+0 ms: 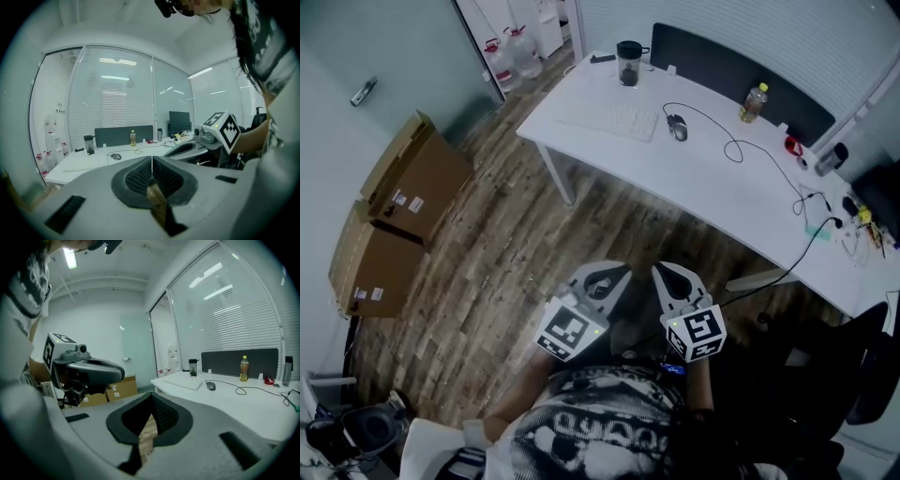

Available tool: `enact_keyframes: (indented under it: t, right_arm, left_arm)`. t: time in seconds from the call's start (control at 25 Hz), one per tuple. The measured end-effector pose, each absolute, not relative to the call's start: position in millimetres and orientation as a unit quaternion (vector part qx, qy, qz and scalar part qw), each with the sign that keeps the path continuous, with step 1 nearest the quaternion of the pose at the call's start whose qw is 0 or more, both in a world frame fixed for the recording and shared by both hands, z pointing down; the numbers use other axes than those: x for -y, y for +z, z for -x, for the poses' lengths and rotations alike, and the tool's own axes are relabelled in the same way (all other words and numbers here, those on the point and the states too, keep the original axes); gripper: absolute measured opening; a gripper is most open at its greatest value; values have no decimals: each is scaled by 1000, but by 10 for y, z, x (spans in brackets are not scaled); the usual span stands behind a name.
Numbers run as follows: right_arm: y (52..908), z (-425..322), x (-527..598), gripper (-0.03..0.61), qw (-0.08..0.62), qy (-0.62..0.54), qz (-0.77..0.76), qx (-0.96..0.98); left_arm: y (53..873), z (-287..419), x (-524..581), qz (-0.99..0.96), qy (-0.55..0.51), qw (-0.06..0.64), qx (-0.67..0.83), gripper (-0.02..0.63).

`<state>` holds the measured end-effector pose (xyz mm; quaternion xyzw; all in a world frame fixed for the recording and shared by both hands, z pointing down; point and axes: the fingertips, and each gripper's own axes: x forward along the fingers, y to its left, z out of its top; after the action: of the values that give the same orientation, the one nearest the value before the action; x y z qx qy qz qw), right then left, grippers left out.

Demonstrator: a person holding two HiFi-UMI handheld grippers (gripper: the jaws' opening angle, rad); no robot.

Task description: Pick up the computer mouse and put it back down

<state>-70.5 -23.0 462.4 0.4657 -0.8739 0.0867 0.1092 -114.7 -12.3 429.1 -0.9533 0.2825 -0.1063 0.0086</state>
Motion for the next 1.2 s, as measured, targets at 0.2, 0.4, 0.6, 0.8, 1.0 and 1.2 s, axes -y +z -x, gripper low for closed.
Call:
enact_keyframes:
  t: [0.2,0.4,0.6,0.8,1.0,1.2]
  right_arm:
    - [4608,862,861,-5,119,99,-479,864]
    - [4620,917,1367,-5,127,106,-497,852]
    - [4602,952,1761,-5,128,107,-519,838]
    - [4579,1005,1977,-6,128,109,-534,829]
    - [4629,1026,2012,-5,134,114,-538,824]
    - [4651,985,2054,-5,136,116,-543,820]
  left_arm:
    - [4230,1337,820,956,-104,5,-274,5]
    - [4289,1458,1340,960,-108,-6,-259,5]
    - [4324,1495,1764,966,-109,-7,-234,5]
    - [4299,1507,2035,971,-106,0,-213,5]
    - [4362,1546,2144,971,-107,-9,-213,5]
    - [4415,1542,2164,972,-110,-17,-209,5]
